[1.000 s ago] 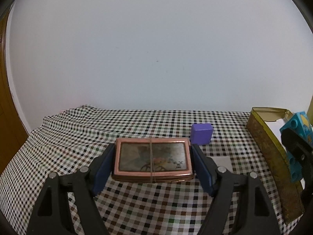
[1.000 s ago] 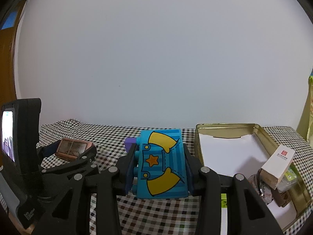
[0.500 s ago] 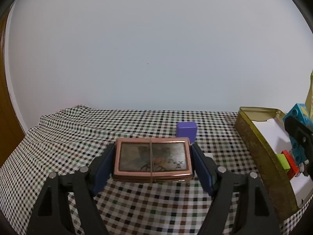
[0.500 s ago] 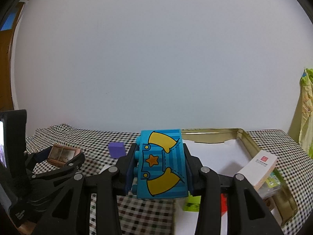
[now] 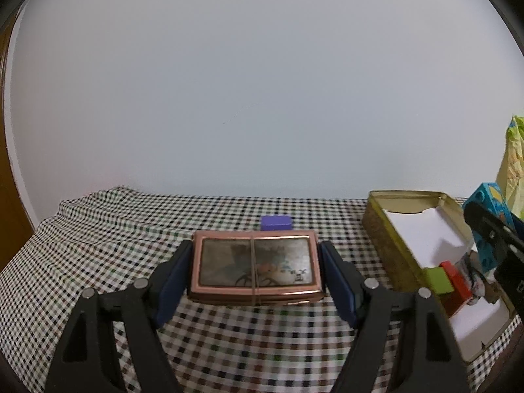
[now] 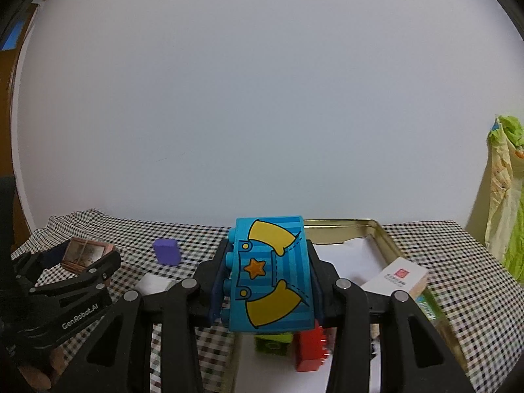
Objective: Organize rigid objects
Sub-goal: 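Carry the blue brick and copper picture box over the gold tray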
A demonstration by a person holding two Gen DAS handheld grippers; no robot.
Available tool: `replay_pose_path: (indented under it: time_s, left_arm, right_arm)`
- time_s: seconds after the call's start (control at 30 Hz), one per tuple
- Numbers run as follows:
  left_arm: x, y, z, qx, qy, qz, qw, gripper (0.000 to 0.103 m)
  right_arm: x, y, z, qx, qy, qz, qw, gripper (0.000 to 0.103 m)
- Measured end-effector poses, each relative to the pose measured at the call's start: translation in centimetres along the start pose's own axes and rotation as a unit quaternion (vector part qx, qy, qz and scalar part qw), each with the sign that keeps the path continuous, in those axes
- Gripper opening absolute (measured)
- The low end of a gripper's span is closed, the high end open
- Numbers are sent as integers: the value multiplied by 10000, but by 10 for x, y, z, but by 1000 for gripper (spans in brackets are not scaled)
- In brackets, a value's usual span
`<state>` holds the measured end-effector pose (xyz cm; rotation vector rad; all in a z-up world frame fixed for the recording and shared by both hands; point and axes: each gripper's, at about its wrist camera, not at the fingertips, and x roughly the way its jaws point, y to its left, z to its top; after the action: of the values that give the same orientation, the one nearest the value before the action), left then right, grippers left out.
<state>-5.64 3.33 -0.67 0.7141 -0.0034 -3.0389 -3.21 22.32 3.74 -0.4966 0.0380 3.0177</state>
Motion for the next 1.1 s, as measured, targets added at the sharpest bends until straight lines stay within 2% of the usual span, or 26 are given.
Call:
replay_pose_path:
  time_s: [0.63, 0.97, 1.1]
  left_arm:
    - [-22, -58, 13, 162, -254, -554, 9980, 76]
    - [-25, -94, 15, 346, -212, -903, 9951, 76]
    - [-26, -112, 15, 451, -193, -1092, 9928, 76]
  right_arm:
    - [2, -57, 9, 373, -43, -486, 9981, 45]
    - [-4, -87, 14, 322, -166, -897, 9953, 45]
    - [0, -106, 15, 506, -85, -1006, 9936, 45]
